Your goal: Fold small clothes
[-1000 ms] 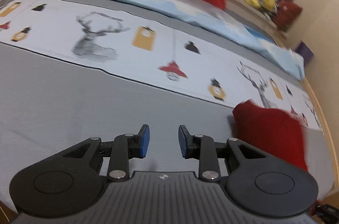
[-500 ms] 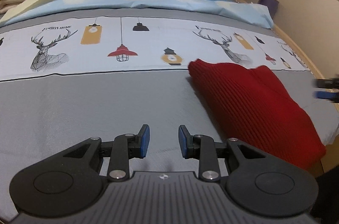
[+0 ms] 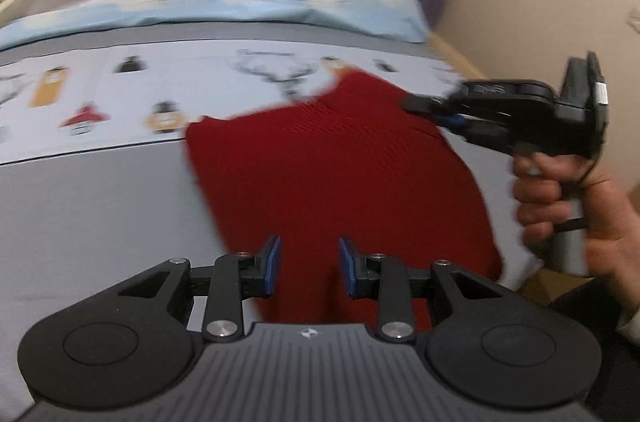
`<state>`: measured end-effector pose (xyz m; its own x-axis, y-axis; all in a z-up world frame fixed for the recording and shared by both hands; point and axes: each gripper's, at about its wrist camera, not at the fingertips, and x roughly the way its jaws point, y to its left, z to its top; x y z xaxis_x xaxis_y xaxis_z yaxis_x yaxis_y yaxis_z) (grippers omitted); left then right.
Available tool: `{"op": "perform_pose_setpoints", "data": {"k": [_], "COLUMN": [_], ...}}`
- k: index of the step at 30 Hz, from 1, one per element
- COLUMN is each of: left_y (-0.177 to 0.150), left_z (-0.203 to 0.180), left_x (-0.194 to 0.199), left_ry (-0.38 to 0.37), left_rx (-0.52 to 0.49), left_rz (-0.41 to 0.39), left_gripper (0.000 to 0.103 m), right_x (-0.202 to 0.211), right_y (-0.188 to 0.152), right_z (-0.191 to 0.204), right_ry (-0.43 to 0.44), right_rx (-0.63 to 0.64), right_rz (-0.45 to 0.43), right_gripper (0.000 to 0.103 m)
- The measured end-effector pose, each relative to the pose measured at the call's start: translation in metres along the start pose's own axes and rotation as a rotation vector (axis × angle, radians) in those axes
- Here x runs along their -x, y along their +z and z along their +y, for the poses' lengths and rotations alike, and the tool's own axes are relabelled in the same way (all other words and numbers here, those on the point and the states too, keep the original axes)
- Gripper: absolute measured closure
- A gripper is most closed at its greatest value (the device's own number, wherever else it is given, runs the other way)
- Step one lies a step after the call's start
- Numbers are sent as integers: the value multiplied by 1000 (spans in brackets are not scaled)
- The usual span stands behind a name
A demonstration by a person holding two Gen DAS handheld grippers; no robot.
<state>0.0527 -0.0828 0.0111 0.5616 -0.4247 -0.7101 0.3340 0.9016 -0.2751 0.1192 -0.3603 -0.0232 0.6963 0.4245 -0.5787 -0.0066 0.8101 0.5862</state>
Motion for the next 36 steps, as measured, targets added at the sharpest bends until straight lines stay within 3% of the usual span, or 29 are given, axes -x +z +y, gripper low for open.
{"op": "perform_pose_setpoints", "data": {"k": [1,3,4,6,8,13,16,17,19,20,21,23,26,28,32,36], "left_y": [0,-6,-14,-36,-51,-41,-42,-48,-60,-64,-63,-54,-31,-16,11,15], "left_z": [-8,-20,-24,-28,-30,-24,-11,-6,2,2,0,0,13,26,64,90], "left_x": [-6,-27,-43,-67,-73,-49,-42,-48,-65,-69,-68,-63,-54,-46,-53,-92], "left_ry": [-33,-120,-138,-100,-90,-146,-162,-146,-128,-124,-126,-162,-219,-198,-153,-178], "left_rx": [-4,-20,-39,-95,-139,-106,-47,-31,-25,-33,-43,-27,45,97,284,465], "left_rz": [9,82,153,269,289,263,239,259,320,336,334,323,284,216,137,177], "left_gripper": [68,66,66,71,71,70,70,71,71,71,70,56,36,22,18,10], "right_x": [10,14,7,-14,-27,-10,11,16,18,13,5,-1,11,16,4,-3], "right_y": [2,3,2,-2,-10,-6,-5,-7,-17,-23,-32,-41,-30,-23,-19,-24], "right_z": [5,7,0,-22,-40,-21,-10,-11,-19,-22,-28,-41,-48,-54,-80,-91], "right_ry": [16,-42,-95,-200,-264,-261,-136,-87,-43,-71,-142,-192,-160,-155,-144,-139], "right_rx": [41,114,109,43,-19,112,162,167,183,199,226,205,144,87,-50,-122], "right_rz": [-50,-80,-45,86,174,119,90,111,204,256,324,374,313,286,314,345], "right_gripper": [89,89,89,87,80,65,50,44,44,44,33,30,30,25,14,4]}}
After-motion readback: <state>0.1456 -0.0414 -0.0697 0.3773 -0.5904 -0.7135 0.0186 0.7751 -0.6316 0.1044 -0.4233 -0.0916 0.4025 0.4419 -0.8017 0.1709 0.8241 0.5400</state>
